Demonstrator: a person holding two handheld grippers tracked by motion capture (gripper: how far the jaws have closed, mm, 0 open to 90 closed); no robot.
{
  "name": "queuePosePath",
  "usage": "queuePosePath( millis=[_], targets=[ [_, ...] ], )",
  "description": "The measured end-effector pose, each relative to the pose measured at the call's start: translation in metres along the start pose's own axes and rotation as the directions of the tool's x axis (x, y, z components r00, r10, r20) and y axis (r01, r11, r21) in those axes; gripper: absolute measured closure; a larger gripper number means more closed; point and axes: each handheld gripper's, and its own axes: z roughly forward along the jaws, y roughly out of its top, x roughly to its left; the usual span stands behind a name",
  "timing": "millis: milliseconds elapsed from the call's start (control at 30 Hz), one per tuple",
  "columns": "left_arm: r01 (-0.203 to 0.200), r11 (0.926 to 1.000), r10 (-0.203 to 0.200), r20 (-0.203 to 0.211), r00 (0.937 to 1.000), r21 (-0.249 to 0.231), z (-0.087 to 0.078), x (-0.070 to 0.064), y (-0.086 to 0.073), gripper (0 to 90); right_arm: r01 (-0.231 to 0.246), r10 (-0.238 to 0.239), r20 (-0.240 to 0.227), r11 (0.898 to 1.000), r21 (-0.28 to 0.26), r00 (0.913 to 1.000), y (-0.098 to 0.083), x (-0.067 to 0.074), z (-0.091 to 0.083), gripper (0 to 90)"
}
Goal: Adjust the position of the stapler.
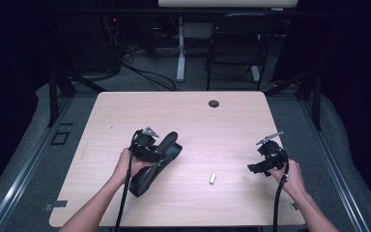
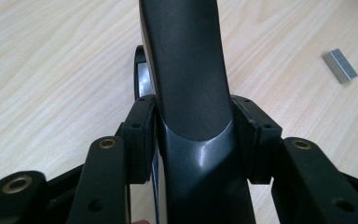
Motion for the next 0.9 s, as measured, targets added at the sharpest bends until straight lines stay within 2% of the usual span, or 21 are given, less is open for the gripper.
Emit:
queuePosePath(
  millis=[200, 300, 533, 800, 900],
  targets=[
    [-0.036, 0.9993, 0.036, 0.022, 0.9991, 0.006, 0.0010, -0.0024, 0.0007, 55.3, 0.009, -0.009, -0.001, 1.000, 0.008, 1.0000, 0.0000, -0.0003, 0.0003, 12.9],
    [-0.039, 0.9992, 0.039, 0.044, 0.9983, 0.000, 0.0016, -0.0028, 0.0001, 55.5, 0.009, -0.009, 0.001, 1.000, 0.008, 1.0000, 0.0000, 0.0000, 0.0002, 13.0],
    [-0.077, 0.9970, 0.076, 0.077, 0.9941, 0.006, 0.0021, -0.0045, 0.0003, 56.0, 0.015, -0.015, 0.007, 1.000, 0.014, 0.9999, 0.0001, -0.0001, -0.0001, 13.1],
    [-0.136, 0.9907, 0.135, 0.132, 0.9821, 0.001, 0.0040, -0.0086, 0.0001, 56.9, 0.009, -0.009, -0.003, 1.000, 0.009, 1.0000, -0.0001, 0.0007, 0.0005, 13.2],
    [-0.142, 0.9898, 0.140, 0.130, 0.9816, 0.009, 0.0041, -0.0097, 0.0009, 57.1, 0.013, -0.014, 0.002, 1.000, 0.014, 0.9999, 0.0000, 0.0004, 0.0004, 13.2]
  ],
)
